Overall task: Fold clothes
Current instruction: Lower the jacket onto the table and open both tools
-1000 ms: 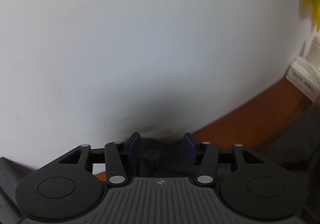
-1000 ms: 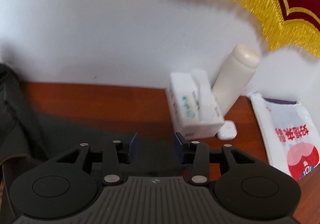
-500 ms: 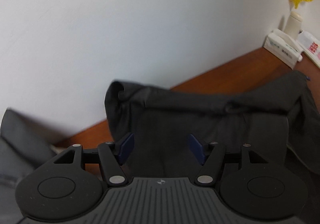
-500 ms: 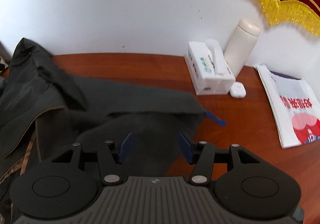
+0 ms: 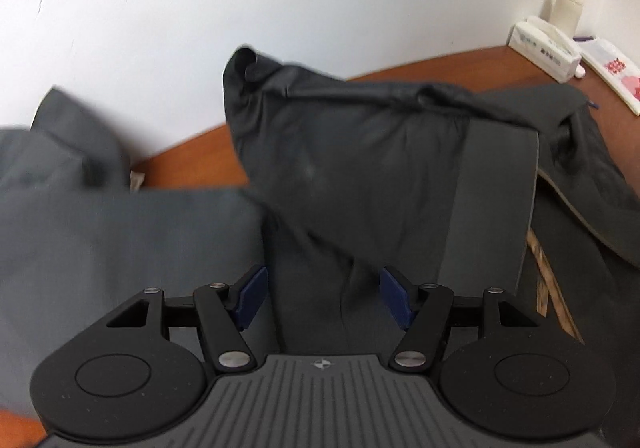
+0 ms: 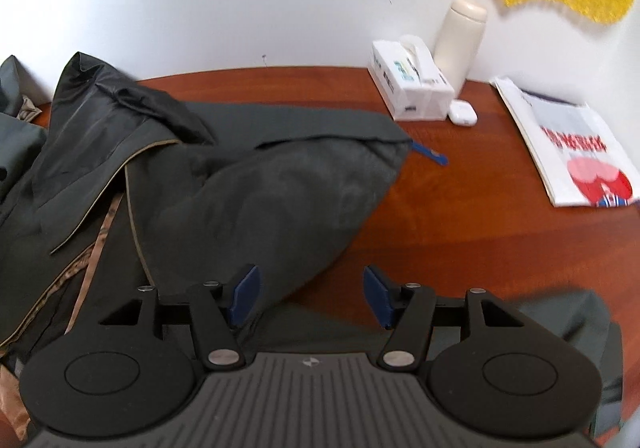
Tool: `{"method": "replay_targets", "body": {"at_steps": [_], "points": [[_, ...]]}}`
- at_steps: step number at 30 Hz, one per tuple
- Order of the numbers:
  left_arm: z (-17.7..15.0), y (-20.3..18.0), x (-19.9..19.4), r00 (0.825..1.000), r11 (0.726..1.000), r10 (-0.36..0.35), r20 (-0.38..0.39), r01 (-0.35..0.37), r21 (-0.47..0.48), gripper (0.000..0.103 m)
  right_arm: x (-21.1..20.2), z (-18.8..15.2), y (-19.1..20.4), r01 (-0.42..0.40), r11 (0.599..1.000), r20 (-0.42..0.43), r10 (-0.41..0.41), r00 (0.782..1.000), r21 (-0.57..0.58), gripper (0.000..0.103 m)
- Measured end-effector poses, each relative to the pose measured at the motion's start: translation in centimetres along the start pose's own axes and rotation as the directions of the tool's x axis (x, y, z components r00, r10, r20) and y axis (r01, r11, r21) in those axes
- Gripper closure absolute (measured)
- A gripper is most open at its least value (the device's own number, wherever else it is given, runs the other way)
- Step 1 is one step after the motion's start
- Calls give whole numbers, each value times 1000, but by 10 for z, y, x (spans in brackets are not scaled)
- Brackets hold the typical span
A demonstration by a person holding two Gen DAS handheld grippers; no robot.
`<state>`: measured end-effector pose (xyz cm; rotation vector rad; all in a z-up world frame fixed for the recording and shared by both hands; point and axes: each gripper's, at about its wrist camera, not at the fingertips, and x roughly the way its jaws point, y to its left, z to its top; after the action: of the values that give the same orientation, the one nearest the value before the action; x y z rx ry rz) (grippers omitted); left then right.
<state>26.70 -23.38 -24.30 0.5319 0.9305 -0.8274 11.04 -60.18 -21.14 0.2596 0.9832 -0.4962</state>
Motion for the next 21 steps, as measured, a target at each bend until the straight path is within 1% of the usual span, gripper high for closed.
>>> {"method": "replay_targets", "body": {"at_steps": [4, 8, 13, 17, 21], "points": [[-15, -1, -5, 1000, 1000, -1, -16, 1, -3, 39, -9, -21, 6, -8, 1000, -16, 8, 1000, 25, 35], [-39, -2, -12, 999, 1000, -1, -42, 1, -6, 39, -15, -41, 12, -24, 998, -35, 26, 999, 54, 33], [-72, -5, -18, 997, 1000, -7, -79, 7, 3, 39, -22, -72, 29, -63, 994, -70, 70, 995, 92, 31], [-92, -4, -21, 995, 1000, -23, -101, 23, -9, 39, -25, -91, 43, -94, 988, -85, 105, 991, 122, 31], [-103, -1, -25, 994, 999, -39, -99, 36, -27, 39, -28, -105, 62, -122, 984, -100, 135, 986, 132, 31]]}}
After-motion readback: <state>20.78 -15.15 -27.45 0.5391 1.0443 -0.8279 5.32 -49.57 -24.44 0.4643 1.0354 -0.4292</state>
